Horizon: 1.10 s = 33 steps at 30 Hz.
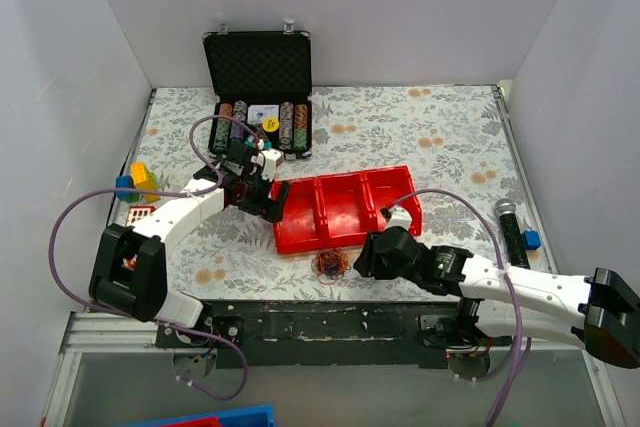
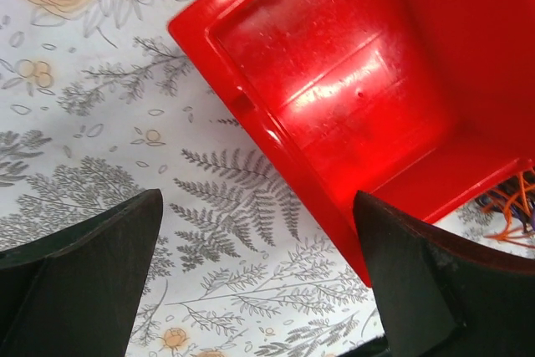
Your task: Untangle the cables
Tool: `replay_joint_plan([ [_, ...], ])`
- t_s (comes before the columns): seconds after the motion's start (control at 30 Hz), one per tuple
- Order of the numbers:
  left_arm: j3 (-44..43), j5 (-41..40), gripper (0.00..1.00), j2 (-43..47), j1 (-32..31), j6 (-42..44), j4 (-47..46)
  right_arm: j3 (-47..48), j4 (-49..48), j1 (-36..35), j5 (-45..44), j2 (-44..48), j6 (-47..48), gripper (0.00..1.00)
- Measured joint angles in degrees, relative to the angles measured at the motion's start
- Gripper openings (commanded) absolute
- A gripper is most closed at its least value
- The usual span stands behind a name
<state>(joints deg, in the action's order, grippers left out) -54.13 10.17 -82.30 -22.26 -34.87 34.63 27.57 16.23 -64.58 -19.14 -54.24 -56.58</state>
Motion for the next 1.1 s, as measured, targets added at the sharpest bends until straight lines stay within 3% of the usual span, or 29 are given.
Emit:
replay_joint_plan([
  [0.5, -1.31, -8.33, 0.98, -1.99, 0.07, -1.07, -5.7, -4.39, -13.92, -2.58, 3.98, -7.52, -0.7, 0.49],
  [0.8, -4.66, -8.7, 0.98, -3.65, 3.91, -1.16, -5.49, -4.55, -17.88, -2.58, 3.72, -11.85, -1.03, 0.48],
  [0.97, -7.78, -5.35, 0.98, -2.56, 4.17, -1.55, -1.73, -4.35, -17.9, -2.58, 2.73, -13.44, -1.55, 0.37],
  [1.1, -11.96, 1.2, 0.98, 1.25, 4.15, -1.2, 3.89, -4.11, -18.43, -2.58, 2.45, -14.21, -1.75, 0.2],
])
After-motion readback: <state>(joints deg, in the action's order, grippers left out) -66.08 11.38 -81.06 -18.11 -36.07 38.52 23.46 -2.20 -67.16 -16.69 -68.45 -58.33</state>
